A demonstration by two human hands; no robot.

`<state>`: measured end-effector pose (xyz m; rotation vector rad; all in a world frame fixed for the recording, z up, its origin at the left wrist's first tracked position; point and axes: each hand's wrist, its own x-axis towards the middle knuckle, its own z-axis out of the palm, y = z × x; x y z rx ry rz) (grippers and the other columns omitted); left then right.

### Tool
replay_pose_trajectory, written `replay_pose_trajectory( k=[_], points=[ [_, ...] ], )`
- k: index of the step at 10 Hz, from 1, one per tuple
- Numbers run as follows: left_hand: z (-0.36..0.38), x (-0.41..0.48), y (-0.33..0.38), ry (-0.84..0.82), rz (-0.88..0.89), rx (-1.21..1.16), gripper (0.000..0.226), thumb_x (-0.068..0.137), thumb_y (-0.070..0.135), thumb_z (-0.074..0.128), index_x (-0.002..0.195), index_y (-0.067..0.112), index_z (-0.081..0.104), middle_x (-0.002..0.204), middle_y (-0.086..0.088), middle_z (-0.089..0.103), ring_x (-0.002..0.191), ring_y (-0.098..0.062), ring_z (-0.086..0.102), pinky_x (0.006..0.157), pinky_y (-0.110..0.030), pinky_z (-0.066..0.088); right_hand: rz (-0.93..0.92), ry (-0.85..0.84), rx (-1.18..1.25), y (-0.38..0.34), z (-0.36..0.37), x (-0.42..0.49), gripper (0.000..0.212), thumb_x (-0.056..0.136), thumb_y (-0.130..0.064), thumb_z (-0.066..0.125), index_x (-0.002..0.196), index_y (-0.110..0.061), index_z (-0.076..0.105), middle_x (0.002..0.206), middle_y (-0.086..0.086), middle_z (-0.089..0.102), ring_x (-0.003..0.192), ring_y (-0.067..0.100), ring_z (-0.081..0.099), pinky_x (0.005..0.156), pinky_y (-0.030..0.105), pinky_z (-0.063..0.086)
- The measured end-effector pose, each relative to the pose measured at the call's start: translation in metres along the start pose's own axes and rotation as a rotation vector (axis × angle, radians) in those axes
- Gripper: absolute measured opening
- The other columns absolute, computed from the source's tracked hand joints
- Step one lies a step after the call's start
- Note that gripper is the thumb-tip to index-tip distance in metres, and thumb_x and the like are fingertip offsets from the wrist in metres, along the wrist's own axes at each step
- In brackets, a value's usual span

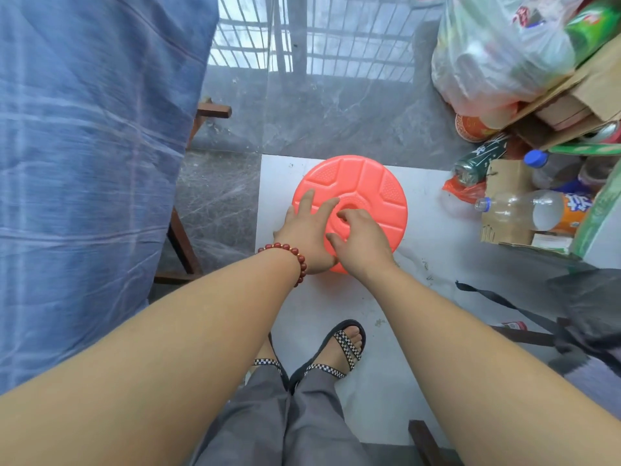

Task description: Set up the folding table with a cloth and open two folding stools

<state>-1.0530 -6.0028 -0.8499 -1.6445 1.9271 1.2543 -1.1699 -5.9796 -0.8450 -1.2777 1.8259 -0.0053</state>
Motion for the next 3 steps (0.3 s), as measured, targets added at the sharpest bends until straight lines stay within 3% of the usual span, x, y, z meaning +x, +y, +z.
replay_pose_trajectory(
  k=[1, 2, 3],
  points=[
    [-0.026, -0.021, 0.014, 0.008, 0.047, -0.007, 0.083, 0.073, 0.028, 0.058, 0.144, 0.039, 0.017, 0.155, 0.001, 0.01, 0.136, -0.032, 0.027, 0.102, -0.057, 0.036, 0.009, 0.024, 0.065, -0.021, -0.02, -0.019, 0.045, 0.089, -0.025, 0.059, 0.131, -0.012, 0.05, 0.133, 0.005, 0.051, 0.115, 0.025, 0.054, 0.095, 0.034, 0.041],
    [-0.063, -0.057, 0.033, 0.007, 0.051, -0.042, 0.081, 0.076, 0.028, 0.06, 0.145, 0.037, 0.019, 0.152, 0.009, 0.022, 0.137, -0.022, 0.027, 0.104, -0.068, 0.024, 0.046, 0.08, 0.244, -0.051, -0.043, -0.048, 0.042, 0.088, -0.024, 0.06, 0.128, -0.013, 0.053, 0.127, 0.004, 0.057, 0.106, 0.021, 0.059, 0.091, 0.029, 0.042],
    [-0.093, -0.095, 0.05, 0.069, 0.075, -0.076, 0.077, 0.08, 0.028, 0.059, 0.146, 0.036, 0.02, 0.15, 0.01, 0.027, 0.137, -0.019, 0.028, 0.104, -0.067, 0.018, 0.054, 0.119, 0.364, -0.079, -0.064, -0.078, 0.039, 0.087, -0.024, 0.061, 0.125, -0.015, 0.056, 0.122, 0.0, 0.062, 0.1, 0.017, 0.06, 0.091, 0.03, 0.046]
  ],
)
